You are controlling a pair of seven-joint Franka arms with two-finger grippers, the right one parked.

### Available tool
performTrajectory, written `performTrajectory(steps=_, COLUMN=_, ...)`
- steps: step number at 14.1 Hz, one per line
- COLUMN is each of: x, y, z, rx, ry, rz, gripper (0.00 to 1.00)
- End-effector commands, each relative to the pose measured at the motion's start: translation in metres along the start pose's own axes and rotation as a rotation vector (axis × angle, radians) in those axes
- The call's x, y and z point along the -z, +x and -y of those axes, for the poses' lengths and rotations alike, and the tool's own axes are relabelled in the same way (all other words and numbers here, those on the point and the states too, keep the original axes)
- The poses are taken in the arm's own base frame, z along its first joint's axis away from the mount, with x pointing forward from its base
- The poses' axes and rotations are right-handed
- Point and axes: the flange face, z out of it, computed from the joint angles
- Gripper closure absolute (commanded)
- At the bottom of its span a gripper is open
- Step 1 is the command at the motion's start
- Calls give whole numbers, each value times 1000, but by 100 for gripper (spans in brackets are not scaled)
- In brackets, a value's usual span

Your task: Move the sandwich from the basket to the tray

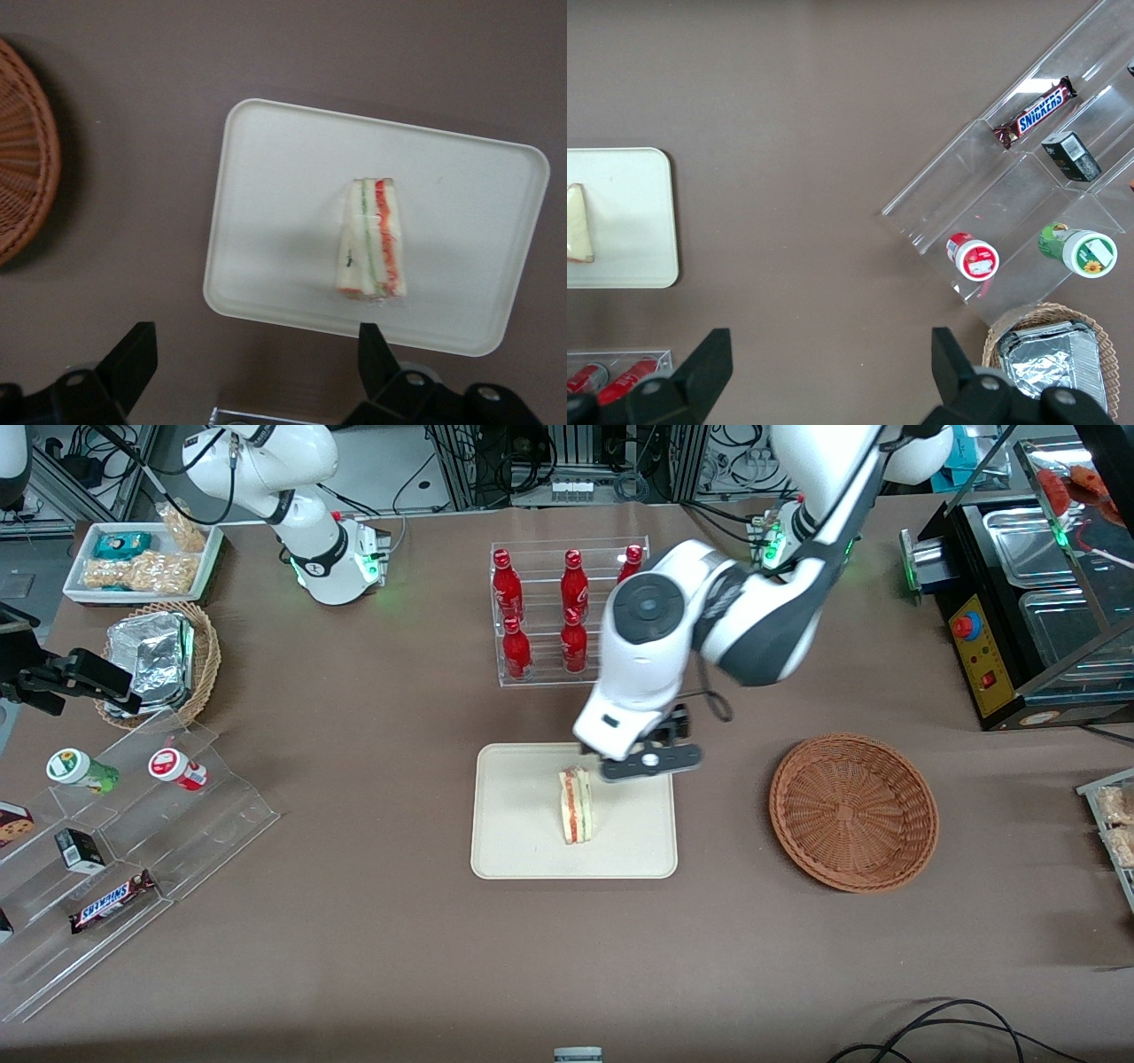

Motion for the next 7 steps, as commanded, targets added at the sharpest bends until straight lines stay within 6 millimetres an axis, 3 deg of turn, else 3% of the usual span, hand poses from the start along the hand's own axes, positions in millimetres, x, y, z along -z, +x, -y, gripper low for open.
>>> performTrajectory(steps=1, x=-20, y=2, z=20, rx=-3, ry=77, rz=45, gripper=0)
performTrajectory(steps=7, x=-11, y=33, z=150, rx=120, ry=139, rz=71, gripper=0)
